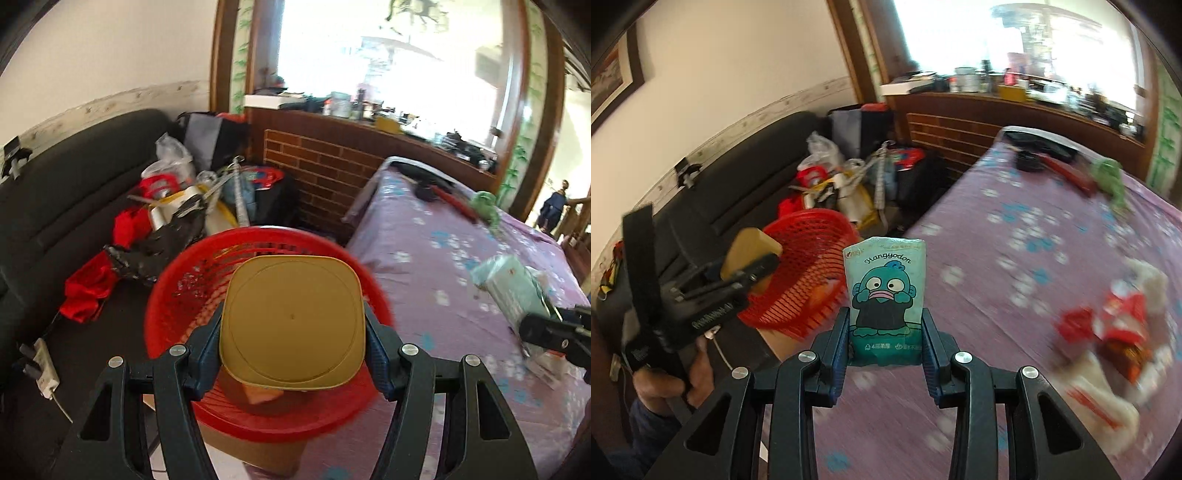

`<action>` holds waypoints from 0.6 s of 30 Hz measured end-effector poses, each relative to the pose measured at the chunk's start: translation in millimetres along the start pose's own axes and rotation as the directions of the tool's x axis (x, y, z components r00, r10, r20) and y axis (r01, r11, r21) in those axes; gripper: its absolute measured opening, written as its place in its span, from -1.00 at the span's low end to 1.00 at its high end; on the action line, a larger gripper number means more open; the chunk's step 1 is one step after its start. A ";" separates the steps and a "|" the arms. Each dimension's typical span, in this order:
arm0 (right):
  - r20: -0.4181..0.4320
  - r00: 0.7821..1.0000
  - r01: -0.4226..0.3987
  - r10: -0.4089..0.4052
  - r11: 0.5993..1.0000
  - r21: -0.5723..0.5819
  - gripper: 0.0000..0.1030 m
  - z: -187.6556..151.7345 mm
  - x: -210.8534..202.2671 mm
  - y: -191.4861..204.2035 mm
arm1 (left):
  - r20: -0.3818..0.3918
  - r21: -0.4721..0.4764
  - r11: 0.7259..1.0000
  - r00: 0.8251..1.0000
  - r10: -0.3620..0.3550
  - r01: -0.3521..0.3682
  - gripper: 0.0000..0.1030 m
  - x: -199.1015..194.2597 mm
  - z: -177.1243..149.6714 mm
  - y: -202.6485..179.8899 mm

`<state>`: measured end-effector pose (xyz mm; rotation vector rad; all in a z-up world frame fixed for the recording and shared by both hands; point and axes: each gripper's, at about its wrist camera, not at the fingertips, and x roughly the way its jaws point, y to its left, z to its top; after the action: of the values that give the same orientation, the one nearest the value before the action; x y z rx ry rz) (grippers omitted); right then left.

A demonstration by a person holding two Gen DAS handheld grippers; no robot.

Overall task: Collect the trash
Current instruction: 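Carry the lid and tissue pack to the red basket and release both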

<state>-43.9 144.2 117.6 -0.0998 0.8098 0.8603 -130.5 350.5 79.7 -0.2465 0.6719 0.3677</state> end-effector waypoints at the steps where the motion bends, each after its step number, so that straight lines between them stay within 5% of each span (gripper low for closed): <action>1: -0.008 1.000 -0.015 0.015 1.000 -0.008 -0.26 6.3 9.0 6.5 | -0.005 -0.006 1.000 1.000 0.004 -0.004 0.25 4.2 0.3 5.8; 8: -0.050 0.996 -0.073 0.071 0.997 -0.025 -0.23 33.3 58.7 37.3 | -0.025 -0.017 1.000 1.000 0.016 -0.017 0.25 20.6 -0.7 27.0; 11: -0.059 0.995 -0.081 0.081 0.997 -0.009 -0.08 43.7 75.9 43.4 | -0.018 -0.028 0.999 1.000 0.020 -0.020 0.49 21.9 0.4 32.9; 18: -0.012 0.993 -0.119 0.120 0.992 0.048 0.09 51.1 70.0 29.3 | 0.000 -0.069 0.998 1.000 0.006 -0.006 0.57 10.8 -2.9 39.9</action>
<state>-7.6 228.0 113.4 -0.0159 0.8557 0.9538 -140.5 388.5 66.4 -0.3107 0.6608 0.3969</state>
